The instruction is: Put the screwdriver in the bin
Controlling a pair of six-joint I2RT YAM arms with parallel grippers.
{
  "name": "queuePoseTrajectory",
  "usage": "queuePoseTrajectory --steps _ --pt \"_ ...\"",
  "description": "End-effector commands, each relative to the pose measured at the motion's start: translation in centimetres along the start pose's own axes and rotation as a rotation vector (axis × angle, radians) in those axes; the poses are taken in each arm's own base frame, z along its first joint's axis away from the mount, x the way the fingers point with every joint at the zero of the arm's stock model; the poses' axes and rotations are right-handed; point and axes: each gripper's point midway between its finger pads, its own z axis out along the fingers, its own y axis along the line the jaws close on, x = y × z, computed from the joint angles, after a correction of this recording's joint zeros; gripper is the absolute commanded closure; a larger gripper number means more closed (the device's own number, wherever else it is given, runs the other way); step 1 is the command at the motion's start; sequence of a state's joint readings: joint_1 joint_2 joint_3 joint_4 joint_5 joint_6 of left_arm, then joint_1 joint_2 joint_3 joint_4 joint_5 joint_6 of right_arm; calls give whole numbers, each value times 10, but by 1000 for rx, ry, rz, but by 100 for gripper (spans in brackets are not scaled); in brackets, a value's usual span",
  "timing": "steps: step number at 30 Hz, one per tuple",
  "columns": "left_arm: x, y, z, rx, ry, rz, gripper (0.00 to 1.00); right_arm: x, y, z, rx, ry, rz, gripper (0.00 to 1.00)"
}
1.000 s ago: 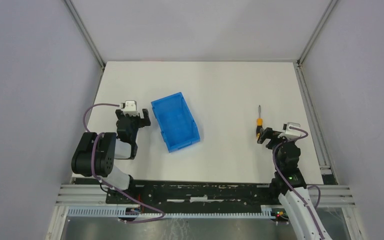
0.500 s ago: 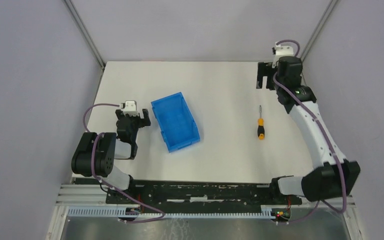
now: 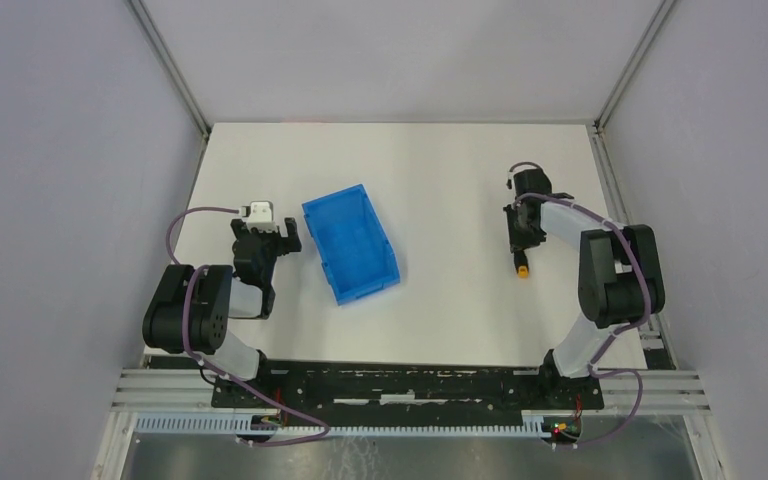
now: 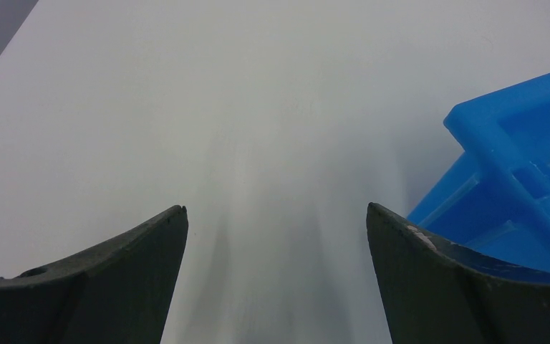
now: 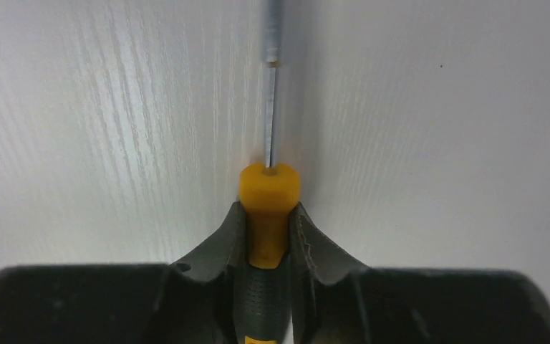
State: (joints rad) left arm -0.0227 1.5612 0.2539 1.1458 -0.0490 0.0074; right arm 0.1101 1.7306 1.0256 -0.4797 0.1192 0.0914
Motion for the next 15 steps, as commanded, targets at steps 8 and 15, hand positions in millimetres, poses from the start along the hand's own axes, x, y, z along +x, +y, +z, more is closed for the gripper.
queuePoseTrajectory --steps 8,15 --pt "-12 0 0 2 -40 -36 0 -63 -17 -129 12 -100 -17 100" --pt "-12 -1 0 3 -41 -36 0 -89 -5 -173 -24 -229 39 100"
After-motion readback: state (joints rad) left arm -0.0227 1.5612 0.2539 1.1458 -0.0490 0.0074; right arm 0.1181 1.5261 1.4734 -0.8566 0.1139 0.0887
